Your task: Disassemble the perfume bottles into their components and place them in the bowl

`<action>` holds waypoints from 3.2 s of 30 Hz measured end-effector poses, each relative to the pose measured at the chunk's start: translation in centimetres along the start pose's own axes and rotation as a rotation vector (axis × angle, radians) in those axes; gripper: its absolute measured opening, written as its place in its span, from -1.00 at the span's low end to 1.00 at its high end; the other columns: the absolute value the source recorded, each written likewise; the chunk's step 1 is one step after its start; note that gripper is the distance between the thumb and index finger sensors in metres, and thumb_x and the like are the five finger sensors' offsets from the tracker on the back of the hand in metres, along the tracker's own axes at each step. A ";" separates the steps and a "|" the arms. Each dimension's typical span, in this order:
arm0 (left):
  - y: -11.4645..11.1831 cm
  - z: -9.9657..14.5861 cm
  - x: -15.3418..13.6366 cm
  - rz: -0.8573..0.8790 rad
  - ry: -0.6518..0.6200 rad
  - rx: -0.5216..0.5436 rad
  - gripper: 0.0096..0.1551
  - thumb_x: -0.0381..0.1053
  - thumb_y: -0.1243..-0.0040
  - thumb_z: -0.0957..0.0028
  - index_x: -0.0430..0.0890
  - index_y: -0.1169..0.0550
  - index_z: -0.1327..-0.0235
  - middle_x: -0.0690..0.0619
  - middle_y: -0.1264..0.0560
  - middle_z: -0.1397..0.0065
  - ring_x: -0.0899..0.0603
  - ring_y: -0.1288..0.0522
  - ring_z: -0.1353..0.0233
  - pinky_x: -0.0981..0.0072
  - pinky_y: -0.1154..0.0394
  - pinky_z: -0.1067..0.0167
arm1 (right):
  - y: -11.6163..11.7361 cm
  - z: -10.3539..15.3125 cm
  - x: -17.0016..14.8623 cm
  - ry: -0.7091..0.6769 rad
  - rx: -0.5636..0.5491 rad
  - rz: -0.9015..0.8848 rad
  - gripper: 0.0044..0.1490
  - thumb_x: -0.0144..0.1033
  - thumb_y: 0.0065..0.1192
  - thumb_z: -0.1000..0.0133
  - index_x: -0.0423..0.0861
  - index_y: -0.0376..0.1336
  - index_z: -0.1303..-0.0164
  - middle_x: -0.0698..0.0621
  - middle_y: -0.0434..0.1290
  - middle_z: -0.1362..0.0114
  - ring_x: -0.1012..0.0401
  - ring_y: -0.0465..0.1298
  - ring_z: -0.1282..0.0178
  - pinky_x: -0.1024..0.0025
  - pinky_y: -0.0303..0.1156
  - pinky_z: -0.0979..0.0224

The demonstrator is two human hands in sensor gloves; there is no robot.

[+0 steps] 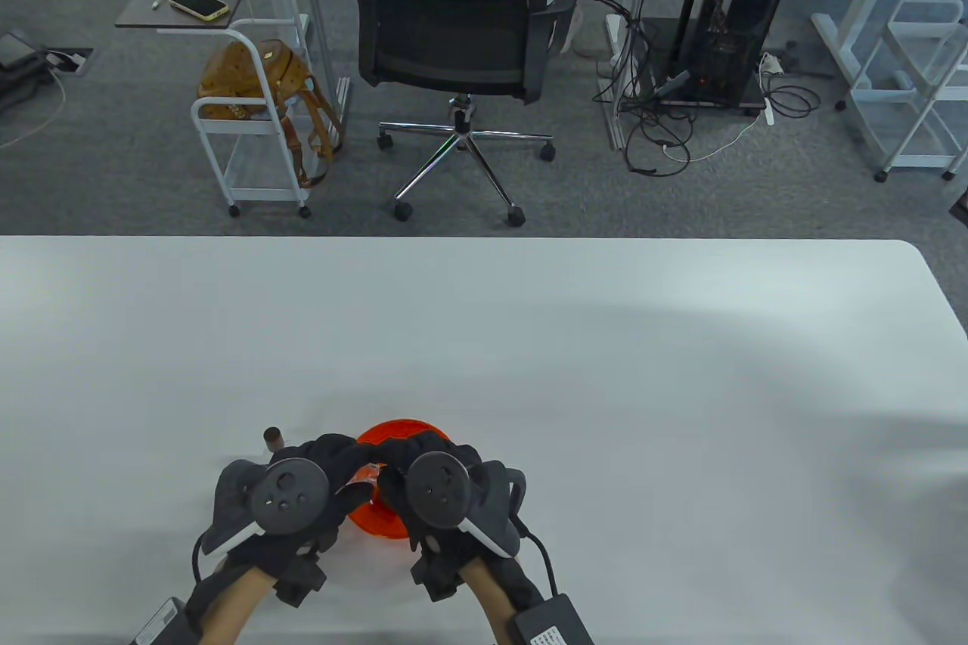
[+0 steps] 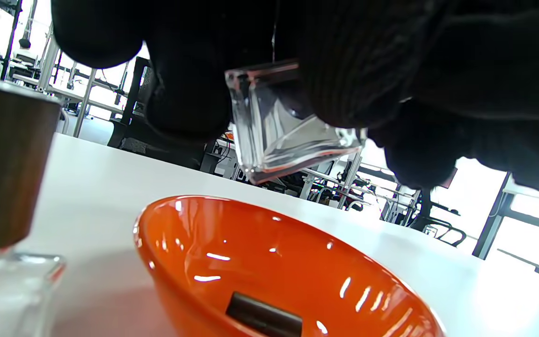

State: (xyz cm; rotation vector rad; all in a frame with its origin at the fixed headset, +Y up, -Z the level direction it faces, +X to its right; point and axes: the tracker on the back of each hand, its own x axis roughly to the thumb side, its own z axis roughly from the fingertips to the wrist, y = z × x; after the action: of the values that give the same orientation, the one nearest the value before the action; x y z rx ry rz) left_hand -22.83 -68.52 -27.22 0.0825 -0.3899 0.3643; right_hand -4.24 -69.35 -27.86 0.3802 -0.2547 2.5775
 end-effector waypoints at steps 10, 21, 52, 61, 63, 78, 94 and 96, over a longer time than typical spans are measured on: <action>-0.1 0.1 0.2 -0.021 -0.001 -0.011 -0.39 0.07 -0.43 0.11 -0.01 -0.68 -0.25 -0.13 -0.64 -0.32 -0.21 -0.72 -0.14 -0.24 -0.47 -0.23 | -0.1 0.0 0.1 -0.002 -0.014 0.018 -0.46 0.12 0.29 0.15 0.17 0.47 0.00 0.18 0.68 0.04 0.33 0.73 0.26 0.05 0.57 -0.25; -0.1 0.1 0.2 -0.024 0.000 -0.010 -0.39 0.07 -0.43 0.11 -0.01 -0.68 -0.25 -0.12 -0.64 -0.32 -0.20 -0.72 -0.14 -0.24 -0.47 -0.23 | 0.0 -0.1 0.1 -0.001 -0.009 0.011 -0.49 0.06 0.36 0.17 0.19 0.47 0.02 0.17 0.69 0.07 0.34 0.72 0.29 0.06 0.59 -0.24; 0.4 0.1 -0.9 -0.041 0.108 0.030 -0.37 0.07 -0.41 0.11 -0.05 -0.66 -0.27 -0.14 -0.64 -0.31 -0.22 -0.72 -0.14 -0.25 -0.46 -0.23 | -2.1 -0.2 -2.4 0.048 -0.174 0.103 -0.47 0.00 0.36 0.13 0.17 0.42 -0.06 0.14 0.63 -0.12 0.33 0.71 0.16 0.02 0.55 -0.28; 0.4 0.1 -1.0 -0.055 0.124 0.025 -0.37 0.05 -0.41 0.10 -0.06 -0.66 -0.28 -0.14 -0.64 -0.32 -0.23 -0.72 -0.15 -0.25 -0.46 -0.23 | 3.9 -0.9 -0.9 -0.066 0.057 0.597 -0.48 0.00 0.43 0.18 0.21 0.46 -0.02 0.18 0.66 -0.12 0.33 0.71 0.14 0.02 0.54 -0.31; 0.3 0.1 -1.1 -0.051 0.127 0.016 -0.37 0.04 -0.40 0.10 -0.06 -0.65 -0.29 -0.15 -0.63 -0.33 -0.23 -0.72 -0.16 -0.26 -0.46 -0.24 | 4.8 -1.0 -0.7 -0.086 0.080 0.654 -0.49 0.02 0.43 0.19 0.22 0.48 0.00 0.19 0.66 -0.11 0.33 0.70 0.13 0.01 0.53 -0.32; -0.4 -0.7 0.9 -0.209 0.111 -0.050 -0.37 0.00 -0.42 0.09 -0.02 -0.63 -0.33 -0.11 -0.65 -0.35 -0.25 -0.70 -0.22 -0.26 -0.43 -0.28 | -1.2 -1.3 -3.4 0.062 -0.079 0.503 -0.45 0.10 0.30 0.15 0.19 0.47 -0.04 0.16 0.65 -0.15 0.28 0.69 0.06 -0.03 0.49 -0.35; -5.5 -7.1 5.3 -0.596 0.182 -0.334 -0.40 0.02 -0.48 0.13 0.12 -0.67 -0.27 0.04 -0.70 -0.37 -0.22 -0.67 -0.31 -0.23 -0.41 -0.33 | -5.1 -0.9 -7.4 0.187 -0.110 0.390 -0.44 0.11 0.25 0.13 0.16 0.49 -0.02 0.14 0.67 -0.13 0.27 0.71 0.08 -0.04 0.50 -0.33; -6.3 -7.2 5.2 -0.620 0.173 -0.376 -0.40 0.02 -0.48 0.13 0.14 -0.67 -0.27 0.05 -0.70 -0.37 -0.21 -0.66 -0.32 -0.23 -0.40 -0.34 | -5.1 -0.9 -7.5 0.191 -0.102 0.382 -0.44 0.12 0.25 0.13 0.16 0.49 -0.02 0.14 0.67 -0.13 0.27 0.71 0.08 -0.05 0.50 -0.33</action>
State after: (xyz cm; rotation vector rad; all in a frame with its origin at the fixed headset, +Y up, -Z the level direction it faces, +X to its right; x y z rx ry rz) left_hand -13.53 -71.58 -31.87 -0.1939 -0.2388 -0.3146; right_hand 4.40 -68.27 -30.55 0.0477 -0.4227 2.9334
